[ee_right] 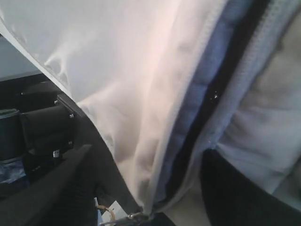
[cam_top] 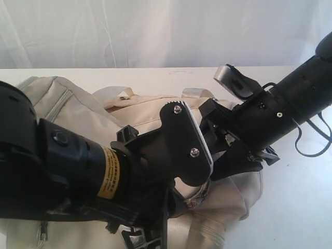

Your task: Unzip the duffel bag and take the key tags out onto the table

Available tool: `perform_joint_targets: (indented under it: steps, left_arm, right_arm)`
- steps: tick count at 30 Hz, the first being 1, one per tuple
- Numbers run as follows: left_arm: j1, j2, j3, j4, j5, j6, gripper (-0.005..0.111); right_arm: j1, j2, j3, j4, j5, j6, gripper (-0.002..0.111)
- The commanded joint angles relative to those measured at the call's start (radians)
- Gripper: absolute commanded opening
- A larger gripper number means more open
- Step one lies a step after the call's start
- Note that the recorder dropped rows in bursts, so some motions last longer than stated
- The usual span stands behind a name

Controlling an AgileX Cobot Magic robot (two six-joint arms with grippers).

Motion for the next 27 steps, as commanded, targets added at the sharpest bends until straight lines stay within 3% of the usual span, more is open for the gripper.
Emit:
perform_joint_targets:
  steps: [1,6,7,18,27]
  left_arm:
    - [-0.004,-0.013,-0.004,-0.005,0.044,-0.012,0.000]
    - [-0.004,-0.013,-0.004,-0.008,0.068,-0.017,0.000]
    - [-0.004,-0.013,-0.004,-0.008,0.079,-0.020,0.000]
    - [-0.004,-0.013,-0.004,0.000,0.367,-0.134,0.000]
    - [-0.004,-0.069,-0.004,0.243,0.612,-0.339,0.000]
  right_arm:
    - [0.005,0.026,0.003,0.006,0.002,0.006,0.040]
    - [0.005,0.026,0.003,0.006,-0.035,-0.003,0.002]
    - [0.005,0.026,0.003,0.006,-0.040,-0.007,0.000]
    - [-0.016,-0.007,0.003,-0.071,-0.080,0.004,0.000]
    - [-0.037,-0.040,0.003,-0.165,-0.075,0.004,0.000]
